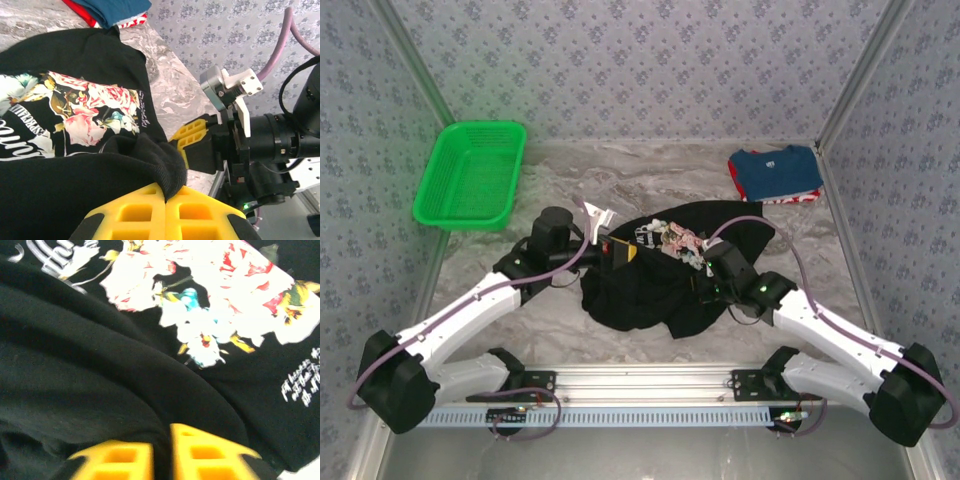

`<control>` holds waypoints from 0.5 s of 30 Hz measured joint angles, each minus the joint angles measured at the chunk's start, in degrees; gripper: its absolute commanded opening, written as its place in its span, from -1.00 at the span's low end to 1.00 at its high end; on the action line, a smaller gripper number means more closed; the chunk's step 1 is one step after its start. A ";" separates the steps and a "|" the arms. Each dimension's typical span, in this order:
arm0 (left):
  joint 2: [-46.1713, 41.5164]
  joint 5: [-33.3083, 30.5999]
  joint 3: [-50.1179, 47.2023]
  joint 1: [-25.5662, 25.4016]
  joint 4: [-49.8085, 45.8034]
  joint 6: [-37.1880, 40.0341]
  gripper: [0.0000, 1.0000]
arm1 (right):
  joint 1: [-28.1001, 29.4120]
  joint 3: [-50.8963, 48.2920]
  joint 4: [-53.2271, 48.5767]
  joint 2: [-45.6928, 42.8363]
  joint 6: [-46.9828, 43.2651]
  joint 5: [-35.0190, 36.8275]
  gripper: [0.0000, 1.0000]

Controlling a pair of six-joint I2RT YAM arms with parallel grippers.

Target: Fold the inside-out t-shirt

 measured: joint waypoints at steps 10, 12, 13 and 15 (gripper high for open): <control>0.87 2.34 0.72 0.00 -1.97 -1.46 -1.00 | 6.64 1.62 7.58 0.79 -10.03 -3.98 0.45; 0.87 2.49 0.96 0.00 -2.14 -1.68 -1.00 | 7.74 1.75 10.08 2.08 -11.52 -2.58 0.55; 0.87 2.49 1.01 0.00 -2.21 -1.75 -1.00 | 7.98 1.77 11.37 3.15 -12.28 -1.62 0.56; 0.87 2.49 1.01 0.00 -2.43 -1.84 -1.00 | 8.00 1.84 14.27 6.54 -13.73 0.13 0.56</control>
